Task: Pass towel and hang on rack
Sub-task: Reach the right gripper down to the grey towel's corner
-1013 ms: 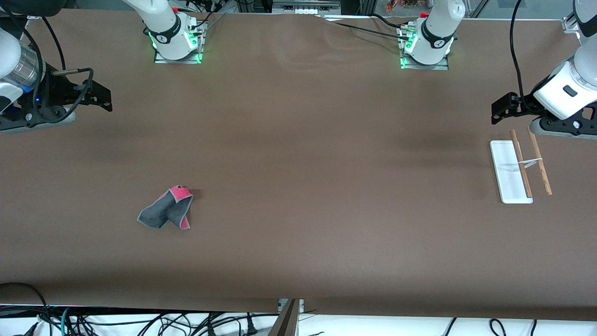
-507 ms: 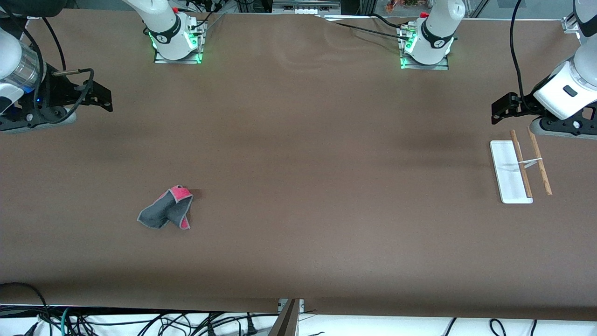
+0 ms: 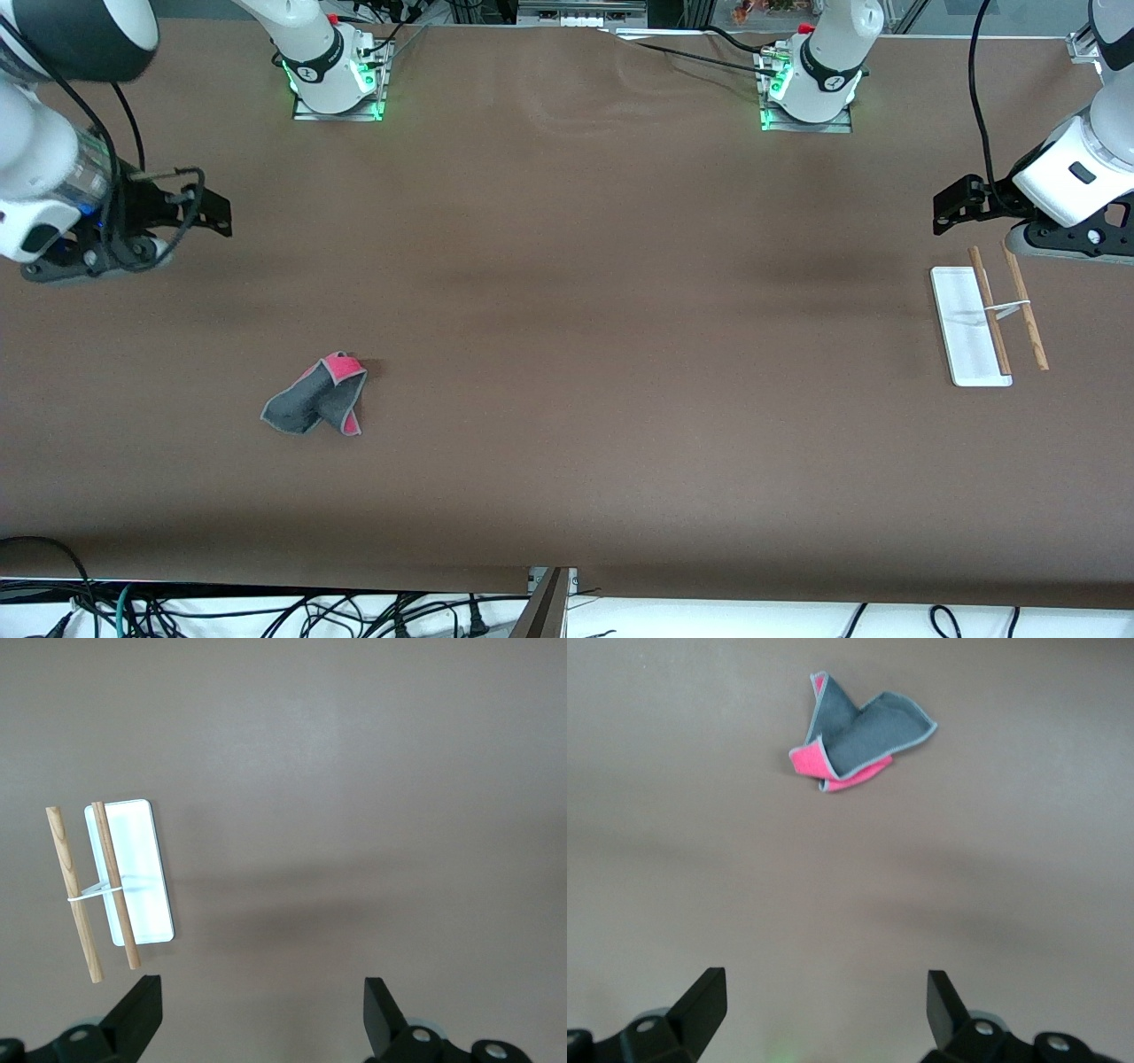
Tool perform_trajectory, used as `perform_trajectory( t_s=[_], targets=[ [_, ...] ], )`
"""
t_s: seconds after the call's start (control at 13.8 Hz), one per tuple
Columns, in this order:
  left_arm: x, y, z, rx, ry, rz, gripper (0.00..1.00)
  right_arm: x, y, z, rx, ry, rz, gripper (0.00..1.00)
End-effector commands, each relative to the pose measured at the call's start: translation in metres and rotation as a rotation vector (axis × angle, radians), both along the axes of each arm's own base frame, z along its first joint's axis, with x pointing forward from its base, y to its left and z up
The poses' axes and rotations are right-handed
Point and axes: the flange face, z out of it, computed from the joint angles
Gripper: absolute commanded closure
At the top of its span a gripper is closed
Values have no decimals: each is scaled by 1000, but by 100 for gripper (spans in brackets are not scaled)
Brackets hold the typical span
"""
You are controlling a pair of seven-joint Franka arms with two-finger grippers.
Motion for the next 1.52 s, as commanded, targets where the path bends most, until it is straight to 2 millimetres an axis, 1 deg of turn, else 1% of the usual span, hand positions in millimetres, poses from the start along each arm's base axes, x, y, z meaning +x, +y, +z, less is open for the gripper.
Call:
perform_trajectory(
  t_s=[0.0, 0.07, 0.14, 0.22, 0.36, 0.51, 0.58, 0.72, 0.87, 1.01, 1.16, 1.3, 1.38, 1.45],
  targets=[
    [4, 1, 6, 13, 7, -4, 0, 30, 12, -50, 27, -10, -18, 0],
    [4, 1, 6, 13, 7, -4, 0, 42, 17, -75, 48, -11, -12, 0],
    [4, 1, 5, 13, 8, -4, 0, 56, 21, -94, 67, -32, -12, 0],
    [4, 2, 6, 13, 7, -3, 0, 66, 25, -116, 76, -39, -4, 0],
    [4, 1, 6, 13, 7, -4, 0, 78, 42, -156, 99, -50, 40, 0],
    [4, 1, 6, 13, 7, -4, 0, 86, 48, -186, 111, -64, 36, 0],
    [4, 1, 6, 13, 8, -4, 0, 86, 59, -199, 126, -56, 50, 0],
    [4, 2, 6, 13, 8, -3, 0, 90, 64, -217, 142, -67, 101, 0],
    [4, 1, 6, 13, 8, -4, 0, 94, 60, -237, 203, -68, 120, 0],
    [4, 1, 6, 13, 8, -3, 0, 97, 60, -256, 261, -55, 118, 0],
    [4, 1, 6, 13, 8, -4, 0, 101, 51, -270, 269, -62, 111, 0],
    [4, 1, 6, 13, 8, -4, 0, 102, 45, -280, 307, -61, 121, 0],
    [4, 2, 6, 13, 8, -3, 0, 108, 37, -280, 329, -76, 131, 0],
    [4, 1, 5, 13, 10, -4, 0, 111, 32, -284, 335, -78, 146, 0]
  ],
)
